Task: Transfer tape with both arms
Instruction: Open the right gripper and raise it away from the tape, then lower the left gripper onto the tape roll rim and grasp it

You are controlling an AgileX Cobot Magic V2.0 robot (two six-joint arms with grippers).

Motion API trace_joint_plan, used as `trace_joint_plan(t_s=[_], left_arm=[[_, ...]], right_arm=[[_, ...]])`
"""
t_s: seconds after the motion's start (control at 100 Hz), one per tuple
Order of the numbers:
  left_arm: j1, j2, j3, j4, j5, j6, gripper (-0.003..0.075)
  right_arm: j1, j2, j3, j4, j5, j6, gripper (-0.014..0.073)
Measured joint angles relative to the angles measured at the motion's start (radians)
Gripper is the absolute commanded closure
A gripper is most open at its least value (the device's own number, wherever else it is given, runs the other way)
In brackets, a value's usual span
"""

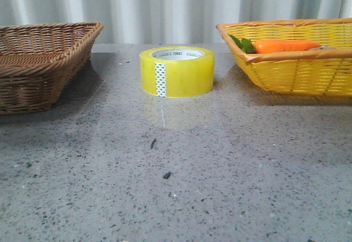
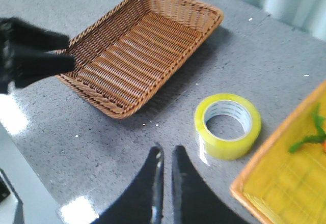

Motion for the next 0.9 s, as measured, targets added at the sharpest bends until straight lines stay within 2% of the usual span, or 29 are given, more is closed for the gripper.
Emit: trace_joint_plan(t_s=[0.2,0.39,0.61,0.77,0.9], left_arm=[[-0.074,0.254,-0.253,-0.002,0.216,0.043,0.0282],[-0.121,0.508,-0.52,-0.002,0.376,-0.007,0.0282],[-0.163,0.717,-0.712,0.0,0.402,-0.066,0.0278],[-0.189,0.819,-0.741,0.026,0.404,-0.074,0.0272],[-0.191,0.866,-0.742,0.043,0.398,-0.1,0.0215]], right_arm=[[0.0,-0.336,0.348,-0.042,-0.189,-0.004,0.0645],[0.0,-0.566,0.557,-0.048,-0.307,-0.004,0.0645],[0.0,-0.637,0.597,-0.044,-0.31,0.002,0.0644],[0.0,-0.637,0.597,-0.021,-0.31,0.002,0.0644],[0.0,-0.637,0.597,-0.013,-0.311,0.004,0.0645]])
